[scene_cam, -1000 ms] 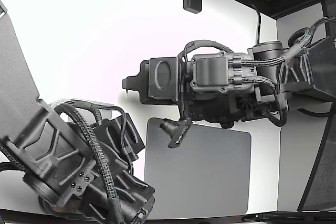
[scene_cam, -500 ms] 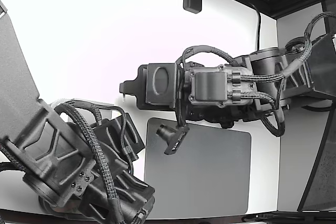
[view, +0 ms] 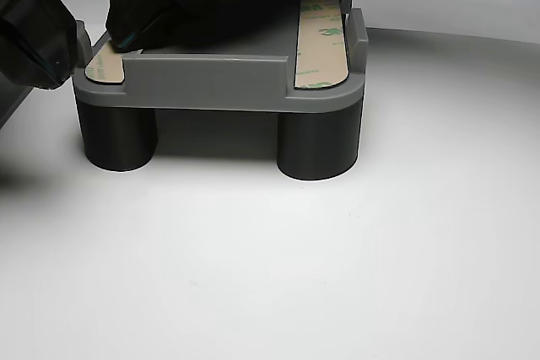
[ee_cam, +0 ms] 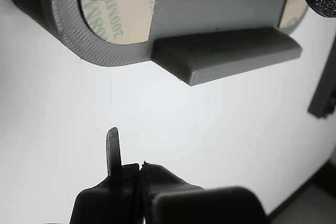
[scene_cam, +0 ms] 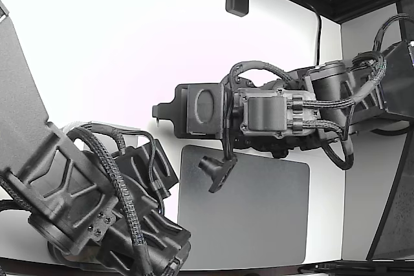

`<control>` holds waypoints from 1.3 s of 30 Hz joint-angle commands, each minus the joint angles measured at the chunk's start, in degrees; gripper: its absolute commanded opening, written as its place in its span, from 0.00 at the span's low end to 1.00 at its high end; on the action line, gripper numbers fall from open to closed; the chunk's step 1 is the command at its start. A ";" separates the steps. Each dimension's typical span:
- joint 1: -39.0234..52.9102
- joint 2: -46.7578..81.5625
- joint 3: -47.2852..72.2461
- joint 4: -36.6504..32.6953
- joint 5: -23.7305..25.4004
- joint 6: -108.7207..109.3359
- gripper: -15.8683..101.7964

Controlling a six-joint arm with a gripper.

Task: Peel off protective film from adhesive tape.

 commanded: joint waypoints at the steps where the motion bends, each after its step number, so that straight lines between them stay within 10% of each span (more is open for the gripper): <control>1: -0.62 0.18 -2.02 -0.88 0.09 0.62 0.04; 39: 2.20 -7.91 -3.69 -4.92 2.64 4.48 0.04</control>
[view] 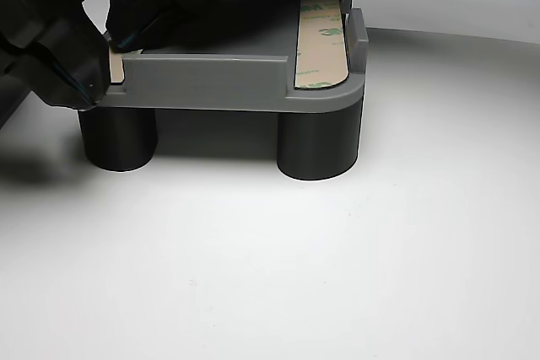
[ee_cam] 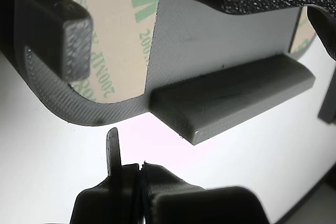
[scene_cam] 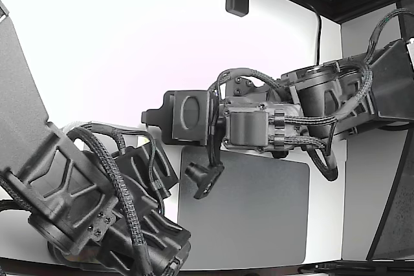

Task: Peel off protective film from adhesive tape.

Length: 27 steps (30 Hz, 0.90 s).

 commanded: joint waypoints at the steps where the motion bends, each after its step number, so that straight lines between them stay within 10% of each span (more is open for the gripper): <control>1: -0.44 0.70 -2.20 0.00 0.00 0.18 0.04; 27: -0.35 2.29 0.79 -3.43 -0.26 1.93 0.04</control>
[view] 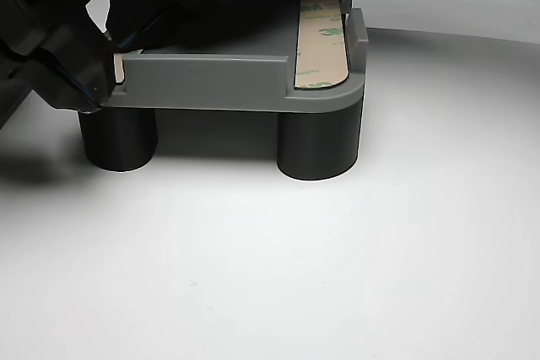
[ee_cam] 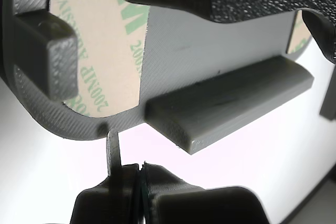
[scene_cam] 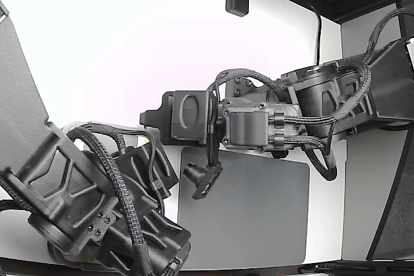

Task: Peel off protective film from adhesive tape.

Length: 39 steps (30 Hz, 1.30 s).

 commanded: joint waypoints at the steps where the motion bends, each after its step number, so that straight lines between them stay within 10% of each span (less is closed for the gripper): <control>1: -0.35 2.11 -0.62 -0.88 0.18 -0.44 0.04; 39: 0.62 1.49 0.18 -1.85 1.32 0.09 0.04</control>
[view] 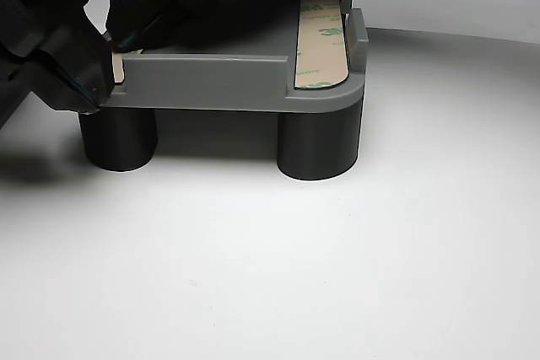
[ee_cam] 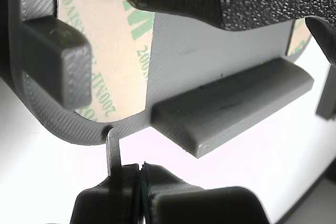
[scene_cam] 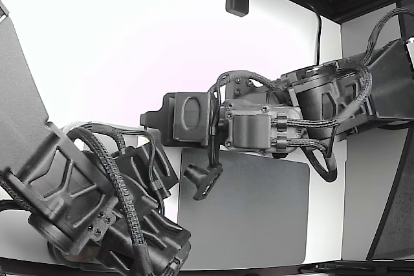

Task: Peel off protective film from adhesive tape.

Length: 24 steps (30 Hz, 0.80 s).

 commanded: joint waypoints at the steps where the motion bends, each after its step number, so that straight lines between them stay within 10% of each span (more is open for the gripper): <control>1: -0.35 0.79 -1.32 -0.35 0.18 -0.18 0.04; 24: -0.18 1.23 -1.23 -0.70 0.09 0.53 0.04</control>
